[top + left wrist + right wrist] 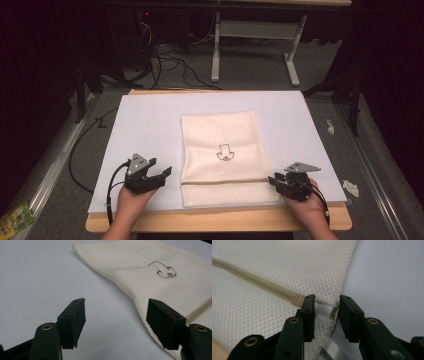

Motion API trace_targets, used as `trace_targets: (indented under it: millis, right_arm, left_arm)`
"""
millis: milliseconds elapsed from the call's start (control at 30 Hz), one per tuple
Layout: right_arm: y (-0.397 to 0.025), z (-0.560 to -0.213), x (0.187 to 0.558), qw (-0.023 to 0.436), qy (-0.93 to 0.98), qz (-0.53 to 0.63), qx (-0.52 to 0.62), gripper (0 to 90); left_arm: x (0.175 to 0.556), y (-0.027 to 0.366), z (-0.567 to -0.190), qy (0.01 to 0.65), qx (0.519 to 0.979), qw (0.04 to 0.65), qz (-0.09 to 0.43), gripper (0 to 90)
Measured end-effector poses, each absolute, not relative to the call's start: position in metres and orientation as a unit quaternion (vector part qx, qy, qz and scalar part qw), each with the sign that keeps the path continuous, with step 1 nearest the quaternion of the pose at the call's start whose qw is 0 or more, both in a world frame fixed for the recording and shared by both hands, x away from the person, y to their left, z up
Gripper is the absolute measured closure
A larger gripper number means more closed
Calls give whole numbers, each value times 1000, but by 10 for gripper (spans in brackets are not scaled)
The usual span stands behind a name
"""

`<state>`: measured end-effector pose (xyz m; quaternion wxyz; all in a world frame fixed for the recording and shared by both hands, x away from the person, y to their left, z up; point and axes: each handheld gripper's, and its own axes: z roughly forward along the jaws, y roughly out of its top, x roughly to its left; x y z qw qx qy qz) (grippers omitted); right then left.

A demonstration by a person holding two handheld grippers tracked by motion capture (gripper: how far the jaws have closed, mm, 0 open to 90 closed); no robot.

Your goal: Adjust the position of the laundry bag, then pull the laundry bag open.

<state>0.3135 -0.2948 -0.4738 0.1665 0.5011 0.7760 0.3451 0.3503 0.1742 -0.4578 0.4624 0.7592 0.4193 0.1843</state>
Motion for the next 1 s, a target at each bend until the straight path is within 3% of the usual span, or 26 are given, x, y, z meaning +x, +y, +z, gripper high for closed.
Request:
trace_targets:
  millis: [100, 333, 600, 833, 1000]
  right_arm:
    - [-295, -475, 311, 161, 775, 348, 502, 695]
    - [-291, -468, 301, 171, 789, 341, 482, 838]
    - [-287, -458, 294, 182, 790, 357, 463, 843]
    - [-285, -456, 291, 184, 799, 360, 444, 845]
    - [-289, -454, 291, 178, 795, 379, 439, 847]
  left_arm:
    - [351, 170, -457, 412, 759, 472, 175, 334]
    - [347, 155, -453, 409, 756, 481, 171, 334]
    - [345, 135, -455, 396, 777, 469, 139, 363]
    - [329, 104, -440, 350, 782, 502, 115, 374]
    - [321, 70, -440, 323, 797, 503, 84, 452]
